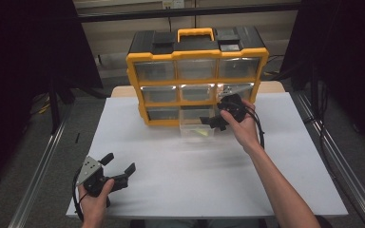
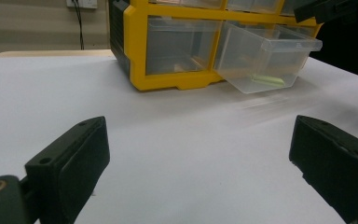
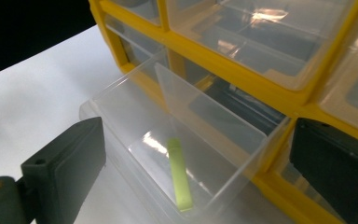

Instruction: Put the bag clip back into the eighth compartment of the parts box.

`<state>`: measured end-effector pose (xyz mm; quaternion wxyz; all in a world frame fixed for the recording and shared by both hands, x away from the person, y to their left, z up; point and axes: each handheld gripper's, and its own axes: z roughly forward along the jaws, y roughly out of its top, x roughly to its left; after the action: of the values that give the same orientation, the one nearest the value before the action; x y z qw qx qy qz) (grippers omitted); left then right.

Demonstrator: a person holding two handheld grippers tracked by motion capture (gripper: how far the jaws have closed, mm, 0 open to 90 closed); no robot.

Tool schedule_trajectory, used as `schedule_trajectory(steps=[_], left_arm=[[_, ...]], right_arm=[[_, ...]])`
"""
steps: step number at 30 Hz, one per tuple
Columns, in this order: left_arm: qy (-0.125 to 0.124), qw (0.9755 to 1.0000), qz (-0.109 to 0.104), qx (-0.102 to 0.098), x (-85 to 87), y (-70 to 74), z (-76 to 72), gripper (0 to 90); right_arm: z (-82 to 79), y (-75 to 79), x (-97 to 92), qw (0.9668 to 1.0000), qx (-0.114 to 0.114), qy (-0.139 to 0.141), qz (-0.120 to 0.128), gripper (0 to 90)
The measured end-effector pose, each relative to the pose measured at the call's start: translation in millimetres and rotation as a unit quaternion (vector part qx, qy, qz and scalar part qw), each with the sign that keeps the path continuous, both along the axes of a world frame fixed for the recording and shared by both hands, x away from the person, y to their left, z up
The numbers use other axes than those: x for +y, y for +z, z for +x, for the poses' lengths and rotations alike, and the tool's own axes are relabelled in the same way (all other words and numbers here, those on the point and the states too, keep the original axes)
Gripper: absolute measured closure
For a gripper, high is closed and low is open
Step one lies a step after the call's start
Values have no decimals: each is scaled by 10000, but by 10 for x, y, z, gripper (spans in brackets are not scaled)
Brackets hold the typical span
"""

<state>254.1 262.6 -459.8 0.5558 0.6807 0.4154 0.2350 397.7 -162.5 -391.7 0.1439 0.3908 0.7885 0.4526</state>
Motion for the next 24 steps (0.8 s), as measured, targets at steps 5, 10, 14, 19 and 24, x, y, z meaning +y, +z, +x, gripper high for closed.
schedule_trajectory(steps=[5, 10, 14, 19, 24], left_arm=[[-16, 10000, -4, 9, 0, 2, -5, 50], [-31, 10000, -19, 18, -8, 3, -9, 50], [-11, 10000, -15, 27, -6, 0, -1, 51], [-48, 10000, -40, 37, -12, -3, -7, 50], [-45, 10000, -37, 36, -7, -5, -10, 50]], right_arm=[[-125, -114, -57, 9994, -172, -115, 261, 36], [-242, -168, -150, 9981, -432, -300, 306, 30], [-334, -207, -220, 9969, -513, -381, 453, 29], [-455, -273, -293, 9956, -655, -439, 505, 29], [-564, -317, -351, 9940, -804, -571, 467, 34]])
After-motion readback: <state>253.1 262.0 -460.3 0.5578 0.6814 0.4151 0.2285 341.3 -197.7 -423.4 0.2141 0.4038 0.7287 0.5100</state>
